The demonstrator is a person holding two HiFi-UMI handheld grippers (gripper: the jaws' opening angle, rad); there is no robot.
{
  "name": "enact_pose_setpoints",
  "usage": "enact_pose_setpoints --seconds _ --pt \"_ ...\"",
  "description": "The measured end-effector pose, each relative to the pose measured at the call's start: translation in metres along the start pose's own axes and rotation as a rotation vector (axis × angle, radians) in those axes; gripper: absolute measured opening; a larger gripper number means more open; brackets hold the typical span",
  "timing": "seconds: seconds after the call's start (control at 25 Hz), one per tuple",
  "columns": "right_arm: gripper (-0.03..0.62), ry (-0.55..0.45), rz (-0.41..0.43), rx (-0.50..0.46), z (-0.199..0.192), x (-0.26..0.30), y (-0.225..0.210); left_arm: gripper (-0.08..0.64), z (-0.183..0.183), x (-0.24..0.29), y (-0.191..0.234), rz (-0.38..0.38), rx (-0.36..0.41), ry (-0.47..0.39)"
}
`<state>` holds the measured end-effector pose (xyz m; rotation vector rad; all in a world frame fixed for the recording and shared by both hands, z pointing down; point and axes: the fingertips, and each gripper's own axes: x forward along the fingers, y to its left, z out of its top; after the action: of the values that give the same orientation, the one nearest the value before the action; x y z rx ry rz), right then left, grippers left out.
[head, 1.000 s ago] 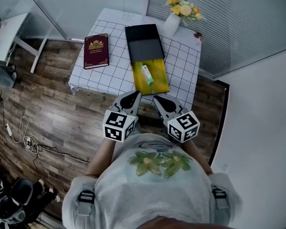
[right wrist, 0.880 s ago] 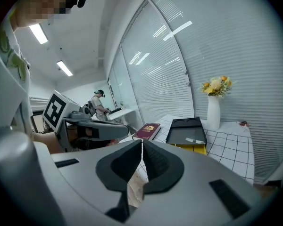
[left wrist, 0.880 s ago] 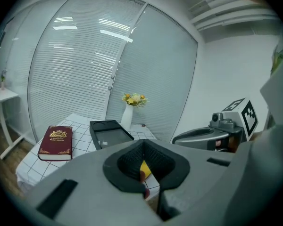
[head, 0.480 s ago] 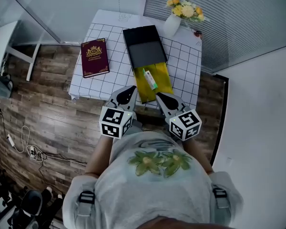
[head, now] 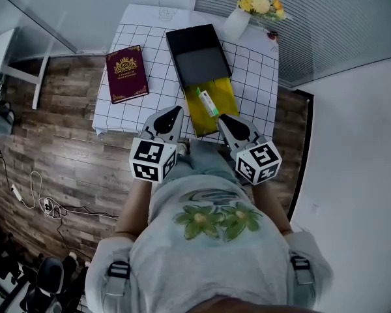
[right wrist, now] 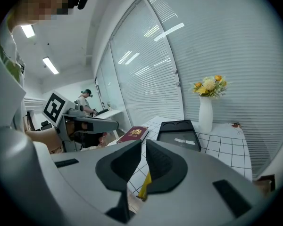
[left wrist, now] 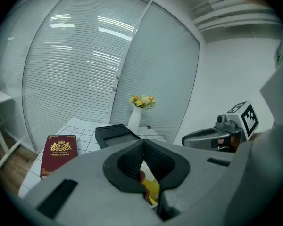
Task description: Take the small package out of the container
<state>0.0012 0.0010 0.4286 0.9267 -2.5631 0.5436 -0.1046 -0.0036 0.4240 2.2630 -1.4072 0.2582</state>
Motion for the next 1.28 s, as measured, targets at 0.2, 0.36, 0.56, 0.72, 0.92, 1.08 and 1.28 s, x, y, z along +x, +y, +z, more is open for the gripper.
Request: enact_pose_setpoints --seconds 0.2,0.36,0.56,0.72,0.92,1.08,1.28 --pt "0.012 -0.001 -0.005 0.012 -0.001 0.006 -0.011 0.008 -0.006 0.012 -0.004 -0.025 0.002 0.029" --pt "0.014 0.011 -0.010 0.000 -0.005 0.012 -0.020 0.007 -0.004 0.022 0.002 -0.015 0.010 0.033" --pt "0.068 0.038 -0.008 -0.039 -0.004 0.023 -0.031 0.008 0.008 0.039 0.013 0.002 0.011 0.032" --pt "0.102 0.065 0.004 -0.036 -0.006 0.035 -0.040 0.008 0.015 0.056 0.015 -0.010 0.022 0.045" --pt "0.146 0.134 0.015 -0.051 -0.019 0.050 -0.047 0.008 0.016 0.072 0.015 -0.029 0.030 0.077" --pt "0.154 0.172 0.012 -0.049 -0.032 0.060 -0.050 0.008 0.015 0.081 0.017 -0.038 0.040 0.098" --pt "0.160 0.216 0.002 -0.045 -0.047 0.067 -0.054 0.008 0.013 0.089 0.020 -0.047 0.037 0.117"
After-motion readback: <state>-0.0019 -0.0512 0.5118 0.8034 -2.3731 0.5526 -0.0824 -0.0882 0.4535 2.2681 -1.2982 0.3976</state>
